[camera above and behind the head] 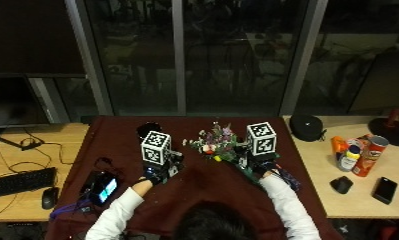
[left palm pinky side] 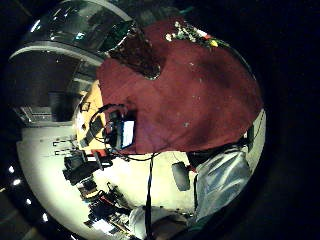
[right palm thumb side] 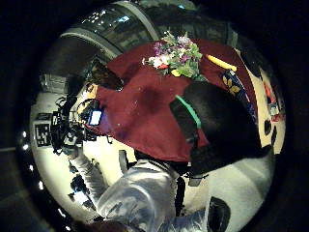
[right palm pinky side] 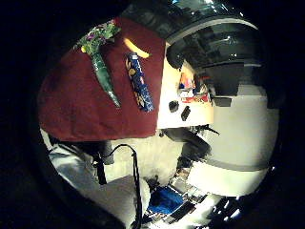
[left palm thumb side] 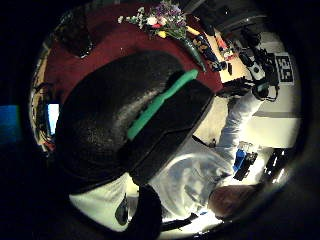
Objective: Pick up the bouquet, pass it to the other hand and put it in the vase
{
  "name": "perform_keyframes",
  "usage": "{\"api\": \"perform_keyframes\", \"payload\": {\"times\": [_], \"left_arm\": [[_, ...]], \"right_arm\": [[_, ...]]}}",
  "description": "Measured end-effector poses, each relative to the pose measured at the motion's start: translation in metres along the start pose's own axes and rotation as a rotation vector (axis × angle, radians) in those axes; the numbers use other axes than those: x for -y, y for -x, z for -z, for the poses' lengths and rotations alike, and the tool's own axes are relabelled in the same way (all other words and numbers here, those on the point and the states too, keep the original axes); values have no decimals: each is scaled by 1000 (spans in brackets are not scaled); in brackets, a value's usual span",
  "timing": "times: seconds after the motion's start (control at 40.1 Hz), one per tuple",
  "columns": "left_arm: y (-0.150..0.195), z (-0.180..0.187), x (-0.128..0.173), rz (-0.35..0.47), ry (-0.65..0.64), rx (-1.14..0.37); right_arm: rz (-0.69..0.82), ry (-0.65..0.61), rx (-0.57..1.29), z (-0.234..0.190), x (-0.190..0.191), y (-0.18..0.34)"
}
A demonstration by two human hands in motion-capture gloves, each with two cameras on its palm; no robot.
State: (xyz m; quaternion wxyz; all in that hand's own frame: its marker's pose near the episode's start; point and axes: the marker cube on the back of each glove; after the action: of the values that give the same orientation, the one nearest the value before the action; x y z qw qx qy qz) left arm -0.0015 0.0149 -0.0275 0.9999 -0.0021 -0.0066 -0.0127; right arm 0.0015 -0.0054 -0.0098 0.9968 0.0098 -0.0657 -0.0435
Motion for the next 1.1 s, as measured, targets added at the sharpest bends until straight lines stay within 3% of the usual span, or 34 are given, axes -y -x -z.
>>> {"api": "perform_keyframes", "payload": {"times": [0.175,0.424,0.899,1.098], "left_arm": [[-11,-23,18,-41,-21,-87],[-32,-42,53,-91,-15,-55],[-55,-33,79,-124,-140,-22],[-65,-26,97,-116,-141,-40]], "right_arm": [[63,75,149,3,0,2],[-89,67,187,7,-1,-28],[-354,-54,336,-22,32,-78],[-393,-4,323,-53,46,-75]]}}
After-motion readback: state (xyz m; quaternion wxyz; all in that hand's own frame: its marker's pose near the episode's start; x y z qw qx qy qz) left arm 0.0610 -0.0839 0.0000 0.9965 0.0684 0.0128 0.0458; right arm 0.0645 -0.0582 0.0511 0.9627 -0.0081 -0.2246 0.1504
